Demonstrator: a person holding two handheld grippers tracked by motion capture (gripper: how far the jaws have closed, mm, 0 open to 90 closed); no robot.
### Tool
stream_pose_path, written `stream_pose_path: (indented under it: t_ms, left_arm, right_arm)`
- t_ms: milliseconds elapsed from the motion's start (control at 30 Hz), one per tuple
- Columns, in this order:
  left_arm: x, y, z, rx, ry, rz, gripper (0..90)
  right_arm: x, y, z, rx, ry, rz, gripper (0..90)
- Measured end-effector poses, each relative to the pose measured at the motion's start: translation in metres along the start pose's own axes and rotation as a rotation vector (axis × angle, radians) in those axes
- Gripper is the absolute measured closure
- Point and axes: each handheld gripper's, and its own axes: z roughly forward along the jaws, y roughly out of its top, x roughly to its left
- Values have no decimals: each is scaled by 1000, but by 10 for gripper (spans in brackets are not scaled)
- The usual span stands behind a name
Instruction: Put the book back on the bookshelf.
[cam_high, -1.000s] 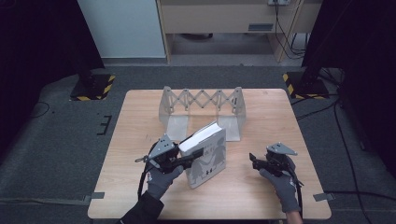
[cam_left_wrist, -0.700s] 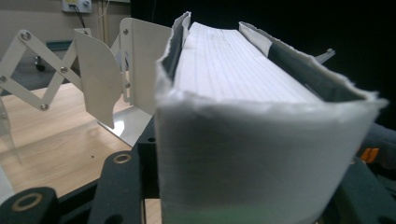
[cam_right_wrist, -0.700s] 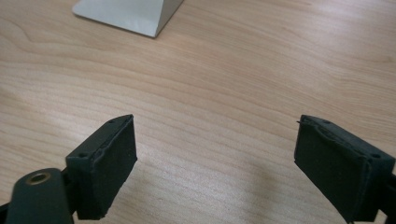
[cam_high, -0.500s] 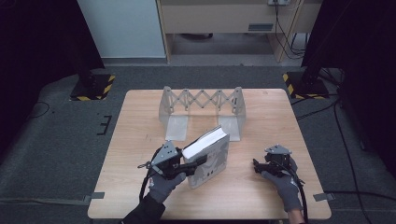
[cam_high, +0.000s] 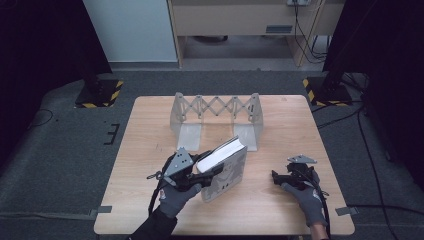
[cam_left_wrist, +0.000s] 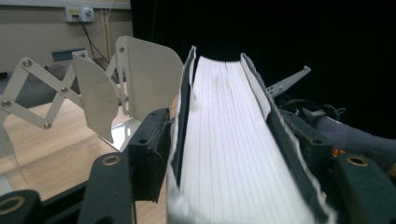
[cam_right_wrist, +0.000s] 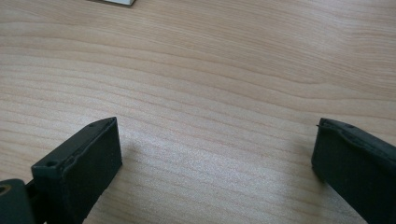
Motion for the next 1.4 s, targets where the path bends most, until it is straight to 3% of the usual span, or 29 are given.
stream_pose_path:
  t_ms: [300, 500, 600, 733, 833, 1000, 1167, 1400]
  left_arm:
    - [1, 19, 10, 21, 6, -28, 363]
    - [-3, 28, 24, 114, 32, 10, 341]
    - [-5, 27, 29, 127, 52, 47, 327]
    - [-6, 27, 31, 155, 66, 65, 288]
    - [-5, 29, 33, 195, 58, 50, 292]
    - [-6, 32, 34, 244, 51, 35, 400]
    - [-5, 32, 33, 237, 38, 0, 478]
    - [-7, 34, 33, 242, 79, 21, 517]
  right_arm:
    - [0, -1, 0, 3, -25, 16, 9]
    - [0, 0, 0, 4, -28, 20, 8]
    - [0, -1, 0, 4, -28, 19, 8]
    - [0, 0, 0, 5, -28, 19, 7]
    - [0, 0, 0, 5, -28, 19, 7]
    - [0, 0, 0, 5, -28, 19, 7]
    - [0, 0, 0, 5, -28, 20, 7]
    - [0, 0, 0, 6, -27, 22, 6]
